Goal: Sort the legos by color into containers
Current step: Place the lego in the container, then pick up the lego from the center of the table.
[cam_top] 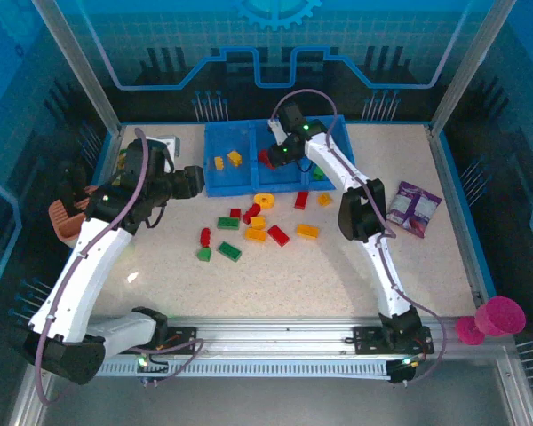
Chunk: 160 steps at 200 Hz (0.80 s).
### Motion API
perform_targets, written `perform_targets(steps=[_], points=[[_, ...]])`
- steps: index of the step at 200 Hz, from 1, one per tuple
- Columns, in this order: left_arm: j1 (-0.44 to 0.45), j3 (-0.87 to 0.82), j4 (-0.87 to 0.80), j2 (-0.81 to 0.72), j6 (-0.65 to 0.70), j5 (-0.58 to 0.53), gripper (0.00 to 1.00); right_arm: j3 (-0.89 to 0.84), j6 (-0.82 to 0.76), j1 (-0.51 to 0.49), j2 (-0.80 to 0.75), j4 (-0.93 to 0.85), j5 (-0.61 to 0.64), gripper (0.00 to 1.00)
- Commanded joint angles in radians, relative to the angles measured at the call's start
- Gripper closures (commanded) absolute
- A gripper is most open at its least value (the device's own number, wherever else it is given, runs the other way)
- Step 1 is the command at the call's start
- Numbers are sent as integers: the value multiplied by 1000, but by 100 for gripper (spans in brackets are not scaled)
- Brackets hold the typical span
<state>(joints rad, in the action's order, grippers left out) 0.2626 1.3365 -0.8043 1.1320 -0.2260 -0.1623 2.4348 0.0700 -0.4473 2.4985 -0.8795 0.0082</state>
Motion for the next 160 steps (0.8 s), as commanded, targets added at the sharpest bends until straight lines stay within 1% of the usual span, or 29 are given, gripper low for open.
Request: perform_targets(steps=[1,16,43,63,94,106,123,138,160], points=[[-3,6,-3,1,4,25,29,-56,-21,-15,-134,39,-15,55],[-3,9,6,-7,4,31,29,-85,-28,-25,-167,40,-12,56],[-3,3,21,-17,2,52,29,-170,-36,-53,-272,27,-6,55],[-3,-8,26,-26,4,62,29,-283,-55,-79,-348,34,-8,52],[-3,-39,32,-50,34,71,28,-491,-97,-129,-462,58,-8,50],[-3,-46,33,-62,34,71,27,-582,-102,-159,-504,72,20,46],[-3,-55,34,-74,33,72,26,-709,-90,-205,-556,98,69,43],[-3,-61,36,-80,34,68,26,-813,-58,-232,-589,125,60,42],[-3,-66,40,-80,36,72,26,-920,-13,-258,-600,148,55,41]])
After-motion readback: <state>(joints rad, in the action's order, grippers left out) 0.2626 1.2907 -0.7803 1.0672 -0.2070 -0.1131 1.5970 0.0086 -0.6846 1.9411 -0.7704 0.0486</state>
